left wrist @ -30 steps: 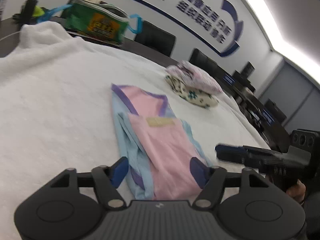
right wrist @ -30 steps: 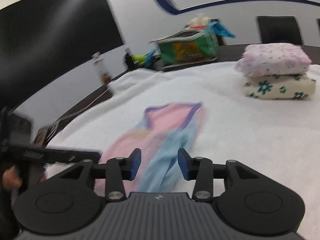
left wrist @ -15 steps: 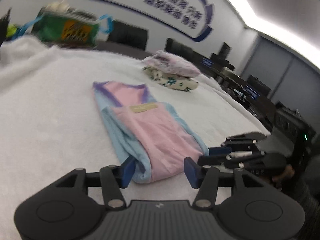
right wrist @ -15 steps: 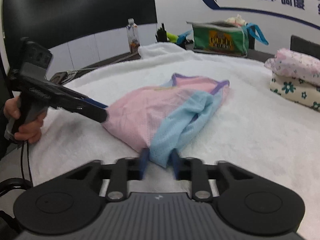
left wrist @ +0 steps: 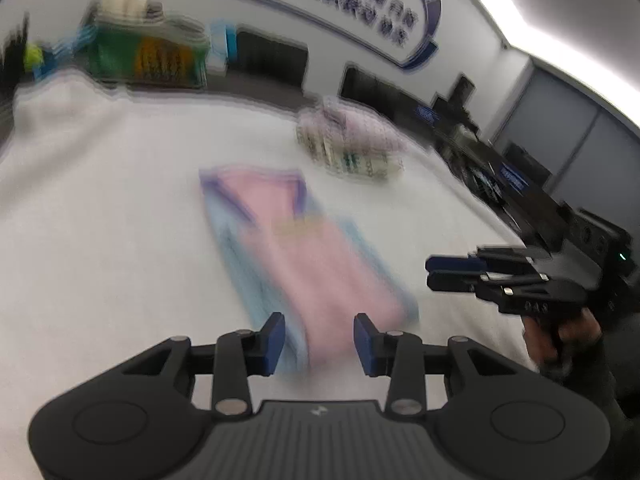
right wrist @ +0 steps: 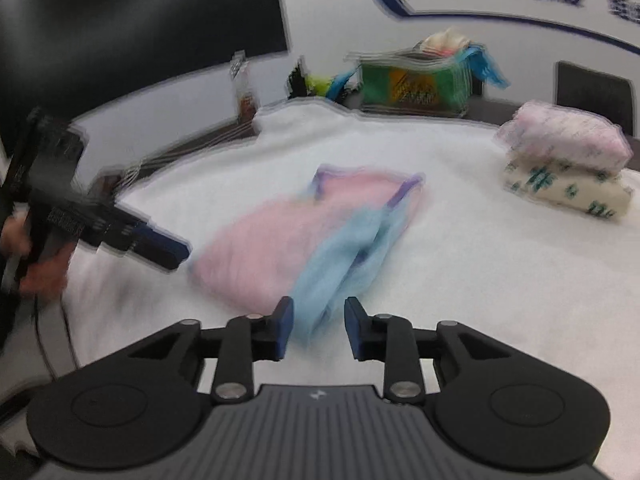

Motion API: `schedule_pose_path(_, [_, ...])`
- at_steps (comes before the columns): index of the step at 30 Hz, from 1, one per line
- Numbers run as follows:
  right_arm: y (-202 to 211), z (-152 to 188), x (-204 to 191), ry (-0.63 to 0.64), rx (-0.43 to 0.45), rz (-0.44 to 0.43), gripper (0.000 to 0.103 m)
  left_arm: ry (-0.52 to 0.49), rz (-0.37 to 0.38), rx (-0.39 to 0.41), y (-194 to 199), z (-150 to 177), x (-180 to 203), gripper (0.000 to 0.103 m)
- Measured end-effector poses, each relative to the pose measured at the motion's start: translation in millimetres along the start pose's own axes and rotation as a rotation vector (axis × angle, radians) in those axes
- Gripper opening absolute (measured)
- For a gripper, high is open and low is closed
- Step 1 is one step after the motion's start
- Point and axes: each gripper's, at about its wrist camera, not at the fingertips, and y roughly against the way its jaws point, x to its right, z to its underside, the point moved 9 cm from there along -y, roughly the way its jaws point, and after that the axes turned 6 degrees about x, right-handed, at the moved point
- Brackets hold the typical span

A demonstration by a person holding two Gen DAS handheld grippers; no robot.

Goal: Fold clothes

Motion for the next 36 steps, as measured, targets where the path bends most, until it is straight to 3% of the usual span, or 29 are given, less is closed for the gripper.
schedule_pose_path(3, [-23.5,-30.9,-6.6,-0.02,0.076,0.013,0.025,-0.045,-0.053,0.006,-35.6,-16.2,13.3,0.034])
schedule_pose_path(5, [-50.9,-37.2,-12.9,-0.022,0.05,0.009,0.011,-0.065,-0.09,-0.029,-57.4,-14.0,15.6,0.024])
schedule_pose_path(7, [-68.5,-23.7,-8.5,0.01,-0.029,0.058,0.011,-0.077,-0.128,-0.1,-76.7,0.4,11.7,0.021])
schedule_pose_path(10, [-75.7,1.9,12.4,0.002,-0.123,0.148,0.011,-0.054,-0.105,-0.095,-71.1,10.0,6.0,0.021])
schedule_pose_path(12, [-60.0,-1.9,23.1,-0.048,-0.093,0.16,0.012,-0.017,-0.067,-0.107,-61.9,7.5,3.5,0.028])
schedule_pose_path(13, [-52.0,-7.6,26.0,-0.052,-0.073,0.173,0.012,0.007,-0.042,-0.121,-56.6,3.1,2.9,0.038])
schedule_pose_path(15, [-41.9,-22.9,29.2,-0.049,-0.035,0.182,0.016,0.034,-0.045,-0.073,-44.9,-20.4,-5.0,0.05])
schedule_pose_path(17, [-42.5,-43.1,32.4,-0.041,-0.003,0.183,0.045,0.059,-0.119,-0.028,-48.2,-51.1,-24.7,0.069])
schedule_pose_path(19, [-66.9,-60.3,44.8,-0.069,-0.023,0.17,0.047,0.132,-0.131,-0.096,-76.0,-71.4,-51.0,0.074])
schedule_pose_path(21, [-97.6,-73.4,60.8,-0.122,-0.063,0.16,0.047,0.216,-0.161,-0.18,-103.9,-77.7,-73.4,0.068])
schedule_pose_path(22, [-115.9,-77.9,70.5,-0.16,-0.092,0.158,0.047,0.208,-0.2,-0.193,-117.0,-81.4,-82.6,0.067])
schedule_pose_path(25, [-155.6,-80.8,92.9,-0.201,-0.149,0.191,0.046,0.187,-0.302,-0.162,-137.9,-89.6,-102.2,0.065])
schedule_pose_path(27, [-170.5,-76.9,100.7,-0.212,-0.179,0.21,0.039,0.198,-0.258,-0.146,-143.4,-90.8,-100.9,0.058])
schedule_pose_path(29, [-178.7,-68.5,105.8,-0.236,-0.203,0.199,0.011,0.199,-0.215,-0.146,-148.9,-89.8,-97.7,0.032])
schedule_pose_path(30, [-182.8,-64.3,108.4,-0.249,-0.216,0.193,0.01,0.195,-0.195,-0.153,-151.7,-88.2,-95.3,0.02])
schedule_pose_path(31, [-181.8,-63.1,109.4,-0.249,-0.208,0.194,0.006,0.193,-0.191,-0.178,-157.2,-86.0,-94.5,0.002])
schedule_pose_path(34, [-173.3,-65.2,109.1,-0.263,-0.163,0.181,0.005,0.198,-0.184,-0.203,-157.2,-78.8,-95.5,0.002])
schedule_pose_path(36, [-155.4,-72.5,98.2,-0.226,-0.121,0.166,0.005,0.196,-0.182,-0.169,-147.0,-82.0,-91.8,0.002])
